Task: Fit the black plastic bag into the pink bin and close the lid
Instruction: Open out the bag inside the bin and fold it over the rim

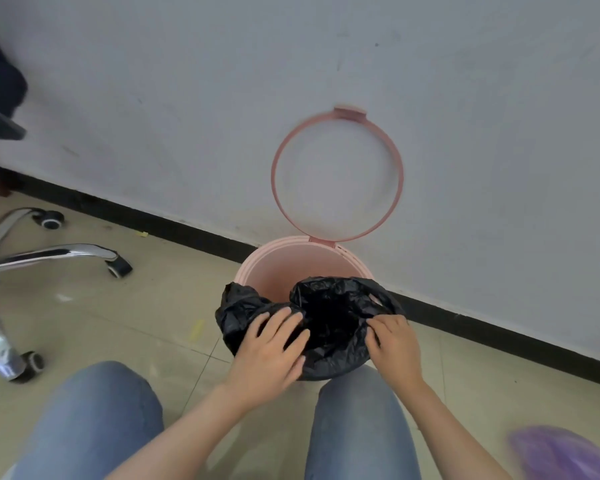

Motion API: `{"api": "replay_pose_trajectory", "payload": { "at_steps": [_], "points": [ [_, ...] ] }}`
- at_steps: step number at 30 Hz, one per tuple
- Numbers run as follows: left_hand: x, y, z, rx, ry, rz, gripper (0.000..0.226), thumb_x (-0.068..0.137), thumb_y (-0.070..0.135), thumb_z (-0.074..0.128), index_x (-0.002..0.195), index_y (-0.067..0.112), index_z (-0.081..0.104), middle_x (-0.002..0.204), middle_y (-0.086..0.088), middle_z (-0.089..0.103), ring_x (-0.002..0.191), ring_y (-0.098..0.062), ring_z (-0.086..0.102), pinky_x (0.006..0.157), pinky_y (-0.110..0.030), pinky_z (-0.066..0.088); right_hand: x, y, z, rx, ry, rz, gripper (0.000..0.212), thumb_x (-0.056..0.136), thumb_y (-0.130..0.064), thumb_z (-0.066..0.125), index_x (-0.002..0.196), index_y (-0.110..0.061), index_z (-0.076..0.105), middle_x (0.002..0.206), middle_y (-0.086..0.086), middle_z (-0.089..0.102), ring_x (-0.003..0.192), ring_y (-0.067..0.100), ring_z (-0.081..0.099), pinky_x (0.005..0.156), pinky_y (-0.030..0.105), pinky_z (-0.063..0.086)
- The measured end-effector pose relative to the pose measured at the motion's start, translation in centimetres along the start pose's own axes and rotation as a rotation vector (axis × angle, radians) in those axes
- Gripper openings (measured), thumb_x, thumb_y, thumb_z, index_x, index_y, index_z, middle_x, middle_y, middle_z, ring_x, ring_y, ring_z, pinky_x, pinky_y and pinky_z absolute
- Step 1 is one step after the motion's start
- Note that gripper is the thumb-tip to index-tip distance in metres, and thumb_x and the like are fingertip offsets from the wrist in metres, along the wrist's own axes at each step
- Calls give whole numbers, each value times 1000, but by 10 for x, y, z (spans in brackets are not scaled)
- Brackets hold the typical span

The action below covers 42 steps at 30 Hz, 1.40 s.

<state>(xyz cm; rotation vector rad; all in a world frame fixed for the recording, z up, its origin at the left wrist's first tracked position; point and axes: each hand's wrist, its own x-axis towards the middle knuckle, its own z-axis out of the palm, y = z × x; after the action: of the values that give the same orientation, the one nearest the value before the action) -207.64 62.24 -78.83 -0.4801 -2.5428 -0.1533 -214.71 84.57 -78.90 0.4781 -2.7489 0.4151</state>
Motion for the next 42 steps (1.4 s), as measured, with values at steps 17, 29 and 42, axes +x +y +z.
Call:
{"api": "replay_pose_trajectory", "payload": {
  "at_steps": [17,29,42],
  "points": [
    [6,-86,-11,-732,-200,-1241,61,90,29,51,140,3,28,150,-20,26,137,-34,28,112,-43,26,6,-26,-2,81,-208,376,39,93,-23,44,128,-7,46,145,21,32,132,39,30,106,46,32],
    [1,-84,-30,-370,-267,-793,29,88,16,57,116,12,62,115,-12,62,111,-27,50,79,-27,35,-46,-85,20,-113,-65,-499,53,47,-5,74,94,-15,52,81,4,56,73,20,39,54,22,38],
    [46,-114,-26,-695,-119,-1261,35,87,-1,44,117,8,59,131,-19,51,121,-33,46,101,-42,40,12,-61,-12,-33,36,-101,33,83,-33,41,90,-14,67,92,10,69,92,26,54,66,37,51]
  ]
}}
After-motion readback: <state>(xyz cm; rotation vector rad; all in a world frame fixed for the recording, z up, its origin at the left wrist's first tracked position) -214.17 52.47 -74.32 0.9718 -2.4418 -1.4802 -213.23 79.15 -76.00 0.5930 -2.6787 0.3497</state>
